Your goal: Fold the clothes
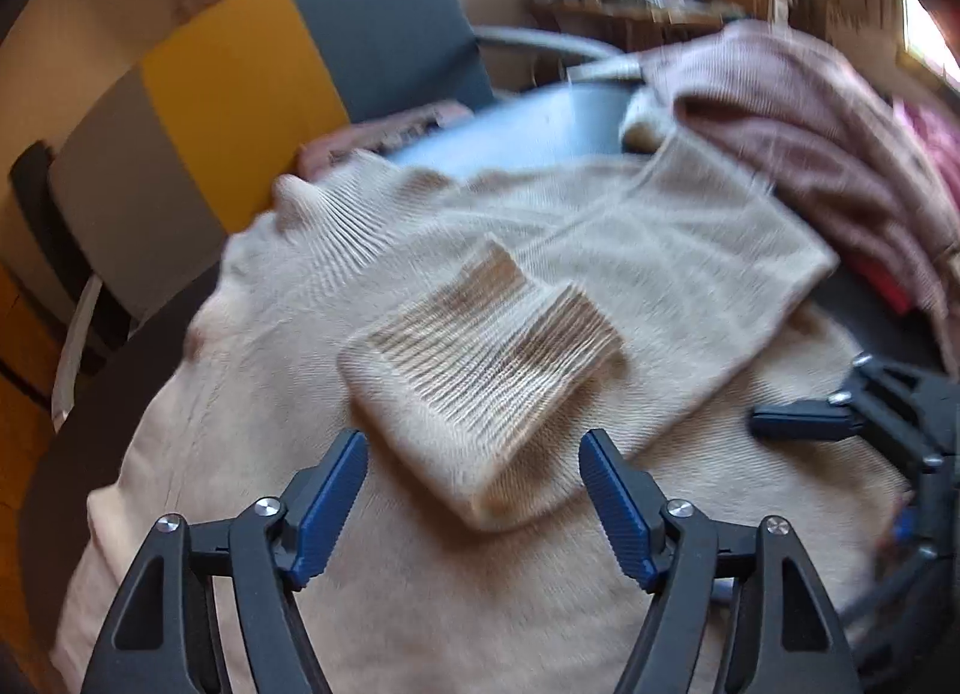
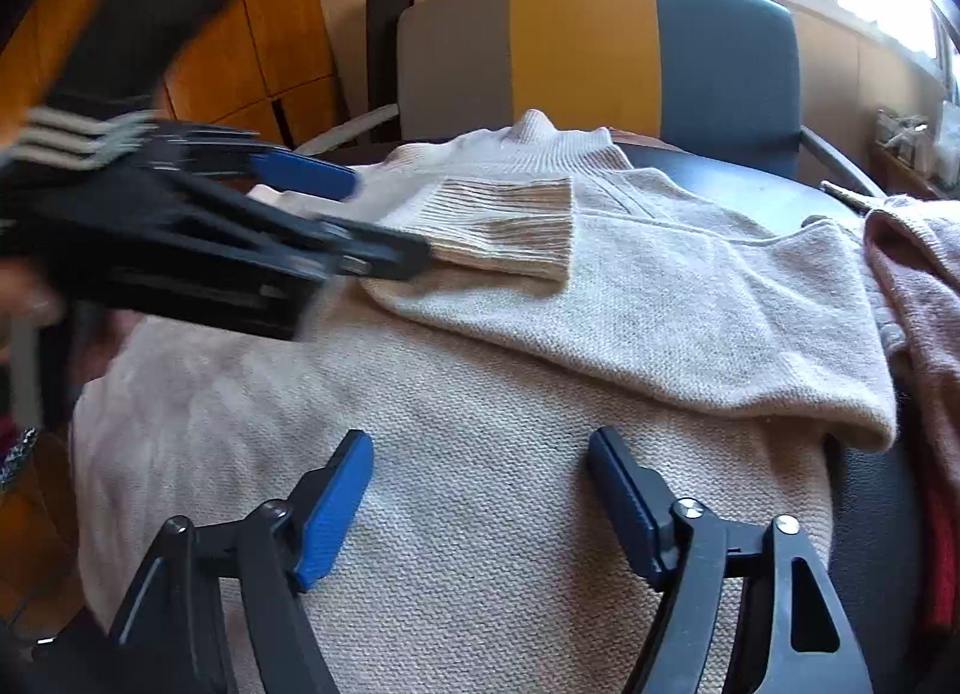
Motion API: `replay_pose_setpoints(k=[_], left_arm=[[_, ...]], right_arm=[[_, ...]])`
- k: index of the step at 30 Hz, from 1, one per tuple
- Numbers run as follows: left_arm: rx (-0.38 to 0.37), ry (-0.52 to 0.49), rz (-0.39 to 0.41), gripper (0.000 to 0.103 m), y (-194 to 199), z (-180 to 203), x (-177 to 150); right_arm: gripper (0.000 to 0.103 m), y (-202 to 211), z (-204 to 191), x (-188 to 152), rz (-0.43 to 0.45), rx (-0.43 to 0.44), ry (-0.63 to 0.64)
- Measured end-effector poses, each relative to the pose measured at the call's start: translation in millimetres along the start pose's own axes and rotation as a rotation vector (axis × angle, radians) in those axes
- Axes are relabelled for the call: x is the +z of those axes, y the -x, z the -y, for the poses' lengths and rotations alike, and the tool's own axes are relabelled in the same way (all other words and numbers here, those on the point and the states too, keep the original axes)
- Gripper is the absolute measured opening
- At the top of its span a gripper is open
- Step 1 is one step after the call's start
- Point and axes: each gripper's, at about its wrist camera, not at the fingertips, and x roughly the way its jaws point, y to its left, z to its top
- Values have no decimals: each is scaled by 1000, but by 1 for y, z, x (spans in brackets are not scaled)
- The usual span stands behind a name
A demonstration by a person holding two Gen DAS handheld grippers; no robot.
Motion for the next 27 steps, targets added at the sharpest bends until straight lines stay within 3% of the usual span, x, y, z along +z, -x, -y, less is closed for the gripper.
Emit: replay_pose_setpoints(k=[3,4,5,6,7,9,13,15,20,23,27], left_arm=[[29,-19,-47,69,-19,0,8],[20,15,-40,64,-21,-5,11],[10,59,-33,55,-22,-12,14],[1,130,-28,29,-22,-22,16],[-14,205,-18,17,-22,-33,17],[-82,386,35,12,-16,-59,12],[-177,714,189,10,9,-113,-24],[-190,792,219,10,15,-130,-44],[-267,891,170,13,2,-151,-93],[-373,1007,145,26,-10,-159,-122],[-456,1153,186,26,-10,-172,-151]], right_arm=[[83,-2,2,0,2,29,-1],[83,-2,3,0,3,34,-3],[84,-2,4,-1,5,41,-6],[84,-1,5,-1,6,48,-8],[85,-1,6,-1,7,54,-11],[86,0,6,-1,9,64,-15],[87,0,6,-1,8,74,-16],[89,0,6,-1,8,81,-15],[91,0,3,-2,2,82,-4],[91,-1,1,-2,-3,71,6],[92,1,-2,-4,-9,58,21]])
